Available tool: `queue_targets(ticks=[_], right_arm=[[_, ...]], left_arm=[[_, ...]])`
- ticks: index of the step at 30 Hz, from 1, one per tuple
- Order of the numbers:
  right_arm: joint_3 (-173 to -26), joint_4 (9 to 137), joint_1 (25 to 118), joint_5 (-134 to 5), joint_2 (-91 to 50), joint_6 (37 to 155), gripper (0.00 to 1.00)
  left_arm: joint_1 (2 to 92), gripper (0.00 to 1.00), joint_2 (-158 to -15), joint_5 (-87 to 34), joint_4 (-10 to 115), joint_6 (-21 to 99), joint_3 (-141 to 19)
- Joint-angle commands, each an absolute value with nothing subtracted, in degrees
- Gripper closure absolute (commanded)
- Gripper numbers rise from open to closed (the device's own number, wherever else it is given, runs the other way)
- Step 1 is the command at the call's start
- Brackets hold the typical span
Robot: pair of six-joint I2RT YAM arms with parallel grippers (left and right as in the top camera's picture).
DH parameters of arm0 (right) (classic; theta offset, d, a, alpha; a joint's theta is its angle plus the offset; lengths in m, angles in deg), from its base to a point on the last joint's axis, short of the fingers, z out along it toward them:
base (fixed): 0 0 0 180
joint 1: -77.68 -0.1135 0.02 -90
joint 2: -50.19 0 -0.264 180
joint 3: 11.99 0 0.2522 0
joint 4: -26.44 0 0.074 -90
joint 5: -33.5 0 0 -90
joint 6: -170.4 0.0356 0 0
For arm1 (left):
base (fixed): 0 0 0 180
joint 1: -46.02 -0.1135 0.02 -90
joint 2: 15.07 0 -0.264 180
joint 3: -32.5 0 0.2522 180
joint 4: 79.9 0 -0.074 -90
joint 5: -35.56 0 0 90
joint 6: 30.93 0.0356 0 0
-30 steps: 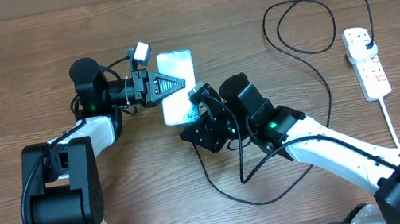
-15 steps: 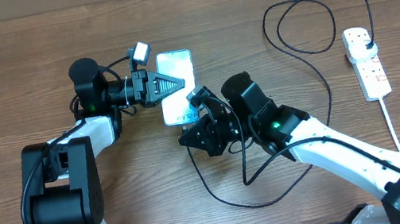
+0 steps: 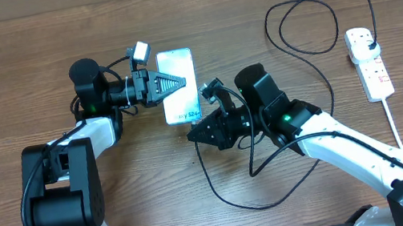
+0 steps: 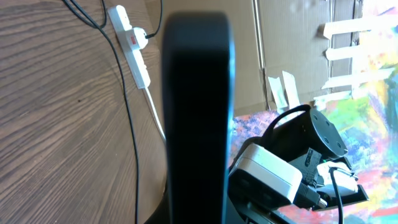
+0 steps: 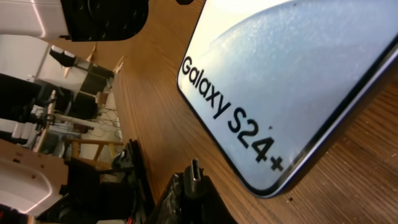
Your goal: Plug charger to phone and switch on socket
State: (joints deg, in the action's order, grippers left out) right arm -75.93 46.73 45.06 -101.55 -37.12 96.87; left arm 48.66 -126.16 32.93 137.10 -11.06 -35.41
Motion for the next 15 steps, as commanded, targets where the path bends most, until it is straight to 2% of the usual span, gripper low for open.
queue_targets(ticks=[1,15], right_arm=[[-76.4,46.1,45.4,-105.7,-36.4,96.9,0.96],[-76.4,41.5,45.7,-111.3,-40.7,98.9,0.96]], left_arm=[[48.6,0.96,-126.2,31.0,137.4,-12.1,-35.7],[48.6,0.96,-126.2,30.0,137.9,-16.3,-35.8]])
